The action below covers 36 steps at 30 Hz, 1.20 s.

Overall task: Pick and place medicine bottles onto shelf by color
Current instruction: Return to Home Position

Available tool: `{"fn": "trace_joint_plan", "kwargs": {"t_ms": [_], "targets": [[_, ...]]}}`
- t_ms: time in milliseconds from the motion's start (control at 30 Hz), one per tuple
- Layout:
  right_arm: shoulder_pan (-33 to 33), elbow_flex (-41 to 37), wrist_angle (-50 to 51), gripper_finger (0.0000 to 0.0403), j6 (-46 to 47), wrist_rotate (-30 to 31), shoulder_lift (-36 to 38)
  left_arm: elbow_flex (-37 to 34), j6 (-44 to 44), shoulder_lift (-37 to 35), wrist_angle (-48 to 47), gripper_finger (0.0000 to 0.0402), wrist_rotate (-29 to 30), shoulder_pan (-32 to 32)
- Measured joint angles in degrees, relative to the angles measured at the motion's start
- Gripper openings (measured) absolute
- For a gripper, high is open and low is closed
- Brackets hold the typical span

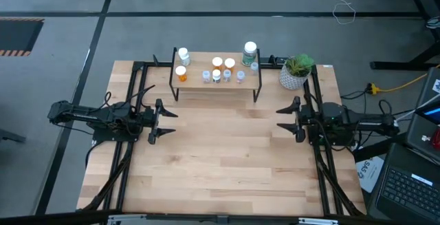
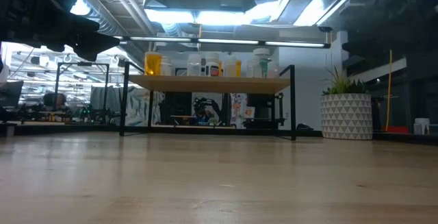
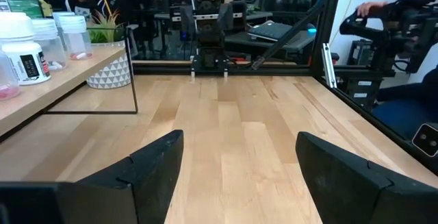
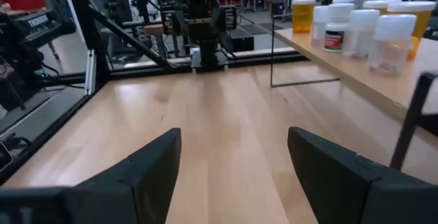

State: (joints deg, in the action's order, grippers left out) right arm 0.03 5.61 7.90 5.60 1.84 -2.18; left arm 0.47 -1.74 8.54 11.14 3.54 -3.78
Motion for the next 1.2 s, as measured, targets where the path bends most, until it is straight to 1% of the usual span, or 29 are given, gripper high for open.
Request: {"fn": "trace_joint_plan", "kwargs": {"t_ms": [67,100,267,333,400,500,1200], "targets": [[-0.4,0.0,3.1,0.027,0.0,0.0,2.3,0.0,0.0,0.0,0.0,0.0279,0.0,0.0],[-0.5,0.0,3.5,0.027,0.0,0.0,2.1,0.0,0.0,0.0,0.0,0.0279,0.0,0.0],[-0.6,-0.4,2.2,0.027,0.0,0.0,2.1,0.0,0.0,0.0,0.0,0.0279,0.0,0.0],[-0.6,-2.0,-1.7,0.027,0.0,0.0,2.1,0.0,0.0,0.0,0.0,0.0279,0.0,0.0],[-0.6,-5.1,-10.2,0.027,0.0,0.0,2.2,0.0,0.0,0.0,0.0,0.0279,0.0,0.0],[-0.6,-4.9,-9.0,0.027,-0.1,0.1,2.1,0.0,0.0,0.0,0.0,0.0279,0.0,0.0],[-0.6,-5.2,-9.8,0.027,-0.1,0.0,2.1,0.0,0.0,0.0,0.0,0.0279,0.0,0.0]]}}
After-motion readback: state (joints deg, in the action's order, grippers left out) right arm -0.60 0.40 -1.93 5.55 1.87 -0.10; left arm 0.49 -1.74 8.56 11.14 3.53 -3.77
